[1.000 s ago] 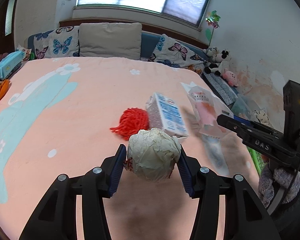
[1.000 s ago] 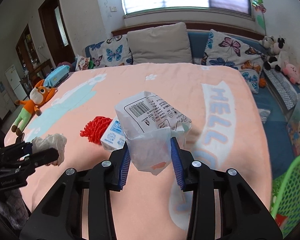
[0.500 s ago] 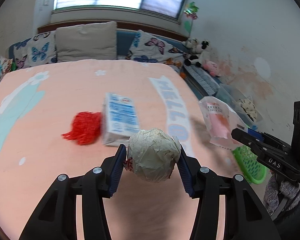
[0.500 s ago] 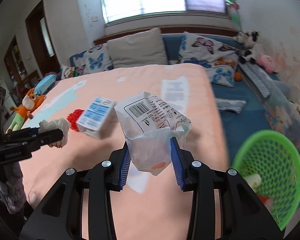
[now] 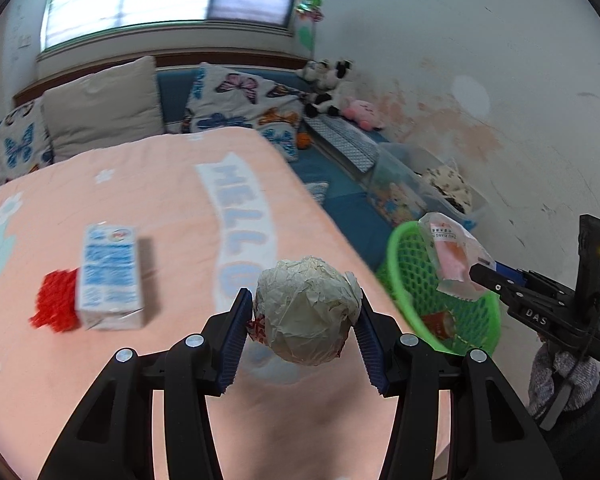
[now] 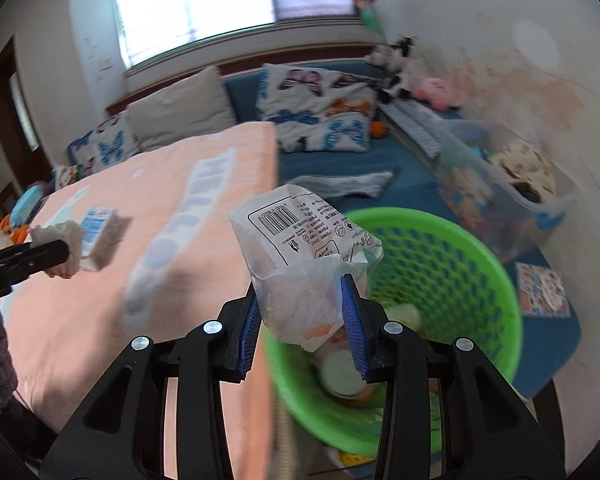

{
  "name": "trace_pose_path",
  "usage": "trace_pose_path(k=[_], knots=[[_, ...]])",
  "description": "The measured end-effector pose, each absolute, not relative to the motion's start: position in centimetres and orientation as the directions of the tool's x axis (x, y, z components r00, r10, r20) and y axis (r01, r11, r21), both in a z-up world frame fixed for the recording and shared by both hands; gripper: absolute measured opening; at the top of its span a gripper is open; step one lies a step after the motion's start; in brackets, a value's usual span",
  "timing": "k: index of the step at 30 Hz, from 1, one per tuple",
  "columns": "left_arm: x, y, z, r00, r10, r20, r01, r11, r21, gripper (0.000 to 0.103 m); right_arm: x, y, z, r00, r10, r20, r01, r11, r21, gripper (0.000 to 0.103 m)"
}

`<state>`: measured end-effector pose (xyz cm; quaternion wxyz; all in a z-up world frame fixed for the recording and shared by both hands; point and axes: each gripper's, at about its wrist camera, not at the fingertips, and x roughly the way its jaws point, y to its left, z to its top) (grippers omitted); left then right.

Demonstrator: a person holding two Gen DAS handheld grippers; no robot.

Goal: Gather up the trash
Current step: 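Carry the paper ball and plastic bag toward the green basket with both tools, then open both tools over the green basket to drop the paper ball and bag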

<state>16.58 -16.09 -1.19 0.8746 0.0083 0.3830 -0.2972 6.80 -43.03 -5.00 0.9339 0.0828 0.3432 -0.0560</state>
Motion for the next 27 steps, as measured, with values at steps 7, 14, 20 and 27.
trace_pose_path(k=[7,14,20,27], knots=[[16.2,-21.2,-0.8,0.490,-0.539,-0.685,0.595,0.781,-0.189,0.049,6.0,-46.9,-7.1,0.728,-0.088,-0.680,0.242,0.961,0.134,0.041],[15.8,-26.0,-0.9,0.446,-0.554,-0.703,0.653,0.739,-0.168,0.049,4.9,-49.4,-8.8,0.713,-0.087,-0.696,0.286,0.942,0.175,0.042],[15.8,-29.4,-1.3,0.405,-0.574,-0.711,0.691,0.702,-0.173,0.049,3.5,-50.4,-8.6,0.723,-0.091,-0.685,0.301,0.934,0.194,0.047],[15.6,-33.5,-2.6,0.358,-0.583,-0.730,0.722,0.668,-0.180,0.051,1.9,-50.8,-8.1,0.738,-0.097,-0.667,0.303,0.932,0.200,0.055]])
